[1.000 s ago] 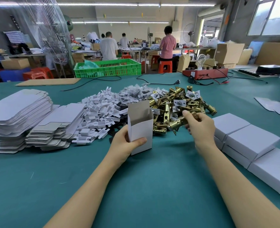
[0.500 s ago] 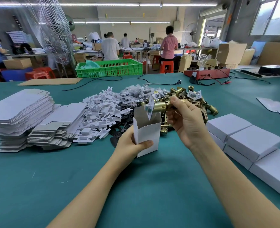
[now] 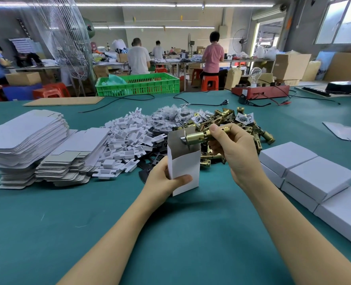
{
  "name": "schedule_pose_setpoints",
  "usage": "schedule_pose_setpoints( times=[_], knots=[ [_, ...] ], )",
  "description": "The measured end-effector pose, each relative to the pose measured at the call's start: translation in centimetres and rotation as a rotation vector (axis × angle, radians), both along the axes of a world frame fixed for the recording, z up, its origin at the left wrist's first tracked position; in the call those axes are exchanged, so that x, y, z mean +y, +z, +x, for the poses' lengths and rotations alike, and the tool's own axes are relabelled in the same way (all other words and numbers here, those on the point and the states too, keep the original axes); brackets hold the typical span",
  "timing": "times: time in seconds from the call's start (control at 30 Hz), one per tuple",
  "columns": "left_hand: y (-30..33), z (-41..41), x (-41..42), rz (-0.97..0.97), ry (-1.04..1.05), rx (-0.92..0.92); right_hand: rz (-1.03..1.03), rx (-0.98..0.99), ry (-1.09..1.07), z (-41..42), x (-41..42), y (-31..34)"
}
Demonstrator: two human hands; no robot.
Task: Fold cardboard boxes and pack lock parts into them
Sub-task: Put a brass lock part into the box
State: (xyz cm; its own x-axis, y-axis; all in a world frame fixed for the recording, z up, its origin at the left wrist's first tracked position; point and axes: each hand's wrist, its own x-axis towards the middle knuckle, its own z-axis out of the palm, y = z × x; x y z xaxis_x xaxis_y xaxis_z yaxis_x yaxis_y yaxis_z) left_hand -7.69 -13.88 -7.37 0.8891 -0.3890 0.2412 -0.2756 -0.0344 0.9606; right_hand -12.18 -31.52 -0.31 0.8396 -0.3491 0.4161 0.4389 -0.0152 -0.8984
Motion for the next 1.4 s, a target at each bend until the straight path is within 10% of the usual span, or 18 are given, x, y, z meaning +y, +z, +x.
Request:
schedule_pose_setpoints(
  times=[0.97,1.4],
  knots=[
    [0.0,-1.5,-1.4,0.077,-0.043,-0.044,-1.021,-0.282,-0.448,-1.6,2.5,0.3],
    [-0.3,-1.1,-1.2,0.200,-0.080,-0.060,-1.117,-0.167,-0.496,-1.6,2.5,0.0]
  ],
)
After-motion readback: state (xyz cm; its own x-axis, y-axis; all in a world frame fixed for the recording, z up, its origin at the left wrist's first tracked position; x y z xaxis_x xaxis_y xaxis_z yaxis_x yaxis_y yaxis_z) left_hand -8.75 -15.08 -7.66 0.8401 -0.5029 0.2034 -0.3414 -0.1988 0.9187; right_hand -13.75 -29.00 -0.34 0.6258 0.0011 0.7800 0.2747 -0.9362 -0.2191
